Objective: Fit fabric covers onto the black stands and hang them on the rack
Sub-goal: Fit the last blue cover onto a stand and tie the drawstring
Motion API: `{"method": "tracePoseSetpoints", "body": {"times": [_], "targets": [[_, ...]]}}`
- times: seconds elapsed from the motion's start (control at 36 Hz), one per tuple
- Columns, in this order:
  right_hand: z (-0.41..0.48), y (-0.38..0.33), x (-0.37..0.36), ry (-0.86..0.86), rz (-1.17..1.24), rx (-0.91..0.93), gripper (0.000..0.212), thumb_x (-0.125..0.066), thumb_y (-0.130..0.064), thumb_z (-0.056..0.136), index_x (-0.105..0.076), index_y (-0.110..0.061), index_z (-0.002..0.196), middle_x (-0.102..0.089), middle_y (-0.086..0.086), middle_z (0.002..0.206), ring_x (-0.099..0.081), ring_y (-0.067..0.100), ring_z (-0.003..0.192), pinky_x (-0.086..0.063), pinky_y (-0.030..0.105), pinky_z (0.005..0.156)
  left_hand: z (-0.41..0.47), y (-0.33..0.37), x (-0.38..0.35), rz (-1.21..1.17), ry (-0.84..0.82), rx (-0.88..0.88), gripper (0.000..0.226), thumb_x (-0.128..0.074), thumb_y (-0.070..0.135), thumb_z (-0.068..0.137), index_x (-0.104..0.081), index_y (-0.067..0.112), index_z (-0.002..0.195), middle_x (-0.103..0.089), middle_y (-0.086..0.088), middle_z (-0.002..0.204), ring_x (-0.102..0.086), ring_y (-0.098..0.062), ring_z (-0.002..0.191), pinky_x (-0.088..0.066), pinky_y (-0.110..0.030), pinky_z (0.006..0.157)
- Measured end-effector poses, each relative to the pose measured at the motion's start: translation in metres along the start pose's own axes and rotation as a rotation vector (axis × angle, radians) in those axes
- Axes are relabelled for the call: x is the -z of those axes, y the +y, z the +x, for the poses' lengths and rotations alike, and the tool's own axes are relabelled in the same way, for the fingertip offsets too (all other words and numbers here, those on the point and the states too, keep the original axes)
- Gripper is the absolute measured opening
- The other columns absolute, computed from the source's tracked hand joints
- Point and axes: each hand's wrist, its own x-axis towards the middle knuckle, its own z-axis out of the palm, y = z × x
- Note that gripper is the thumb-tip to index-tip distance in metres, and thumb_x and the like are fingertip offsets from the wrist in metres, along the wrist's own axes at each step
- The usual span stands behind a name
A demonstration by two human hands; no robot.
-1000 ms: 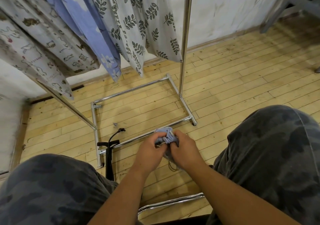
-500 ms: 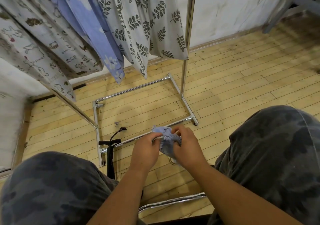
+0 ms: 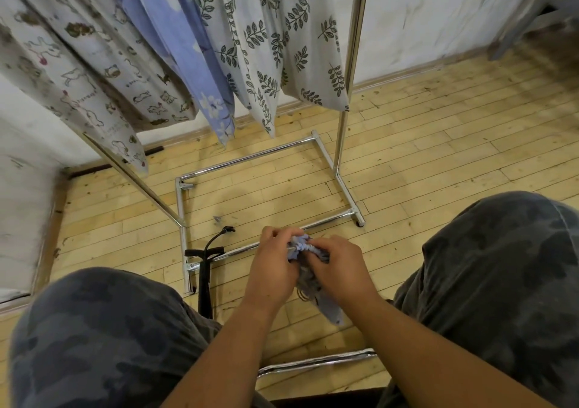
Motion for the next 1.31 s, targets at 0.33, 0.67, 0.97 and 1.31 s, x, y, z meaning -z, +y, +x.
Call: {"method": "tracePoseSetpoints", "body": {"times": [0.33, 0.67, 0.97, 1.31], "targets": [[-0.001, -0.006, 0.003, -0.032, -0.004, -0.057, 0.026, -0.065, -0.017, 0.099, -0.076, -0.024, 0.121, -0.071, 0.003, 0.101, -0.052, 0.009, 0.081, -0.044, 0.021, 0.074, -0.004, 0.010, 0.000, -0.127, -0.074, -0.049, 0.062, -0.057, 0.002, 0.089, -0.053, 0.044, 0.134, -0.050, 0.019, 0.128, -0.053, 0.003, 0.115, -0.049, -0.013, 0.090], [-0.003, -0.009, 0.010, -0.052, -0.012, -0.013, 0.031, -0.054, -0.001, 0.098, -0.071, -0.014, 0.120, -0.037, -0.023, 0.082, -0.046, -0.014, 0.080, -0.038, 0.004, 0.072, 0.001, 0.013, -0.004, -0.011, -0.058, -0.151, 0.039, -0.064, 0.011, 0.096, -0.067, 0.033, 0.127, -0.059, 0.022, 0.119, -0.053, 0.009, 0.112, -0.040, -0.007, 0.094], [0.004, 0.007, 0.000, -0.022, 0.003, -0.117, 0.047, -0.060, 0.005, 0.087, -0.061, -0.028, 0.121, -0.043, -0.001, 0.113, -0.052, 0.016, 0.090, -0.043, 0.013, 0.061, 0.006, -0.007, 0.004, -0.029, 0.158, 0.083, 0.020, -0.063, 0.014, 0.096, -0.068, 0.033, 0.091, -0.067, 0.017, 0.091, -0.061, 0.000, 0.085, -0.042, -0.010, 0.067], [0.016, 0.022, 0.005, 0.145, 0.052, -0.342, 0.037, -0.057, 0.009, 0.086, -0.048, -0.023, 0.071, -0.050, 0.013, 0.099, -0.042, 0.014, 0.061, -0.031, 0.017, 0.045, 0.008, -0.019, 0.016, -0.006, 0.163, 0.095, 0.042, -0.057, -0.006, 0.087, -0.049, 0.032, 0.070, -0.055, 0.000, 0.090, -0.053, -0.009, 0.085, -0.038, -0.023, 0.068]]}}
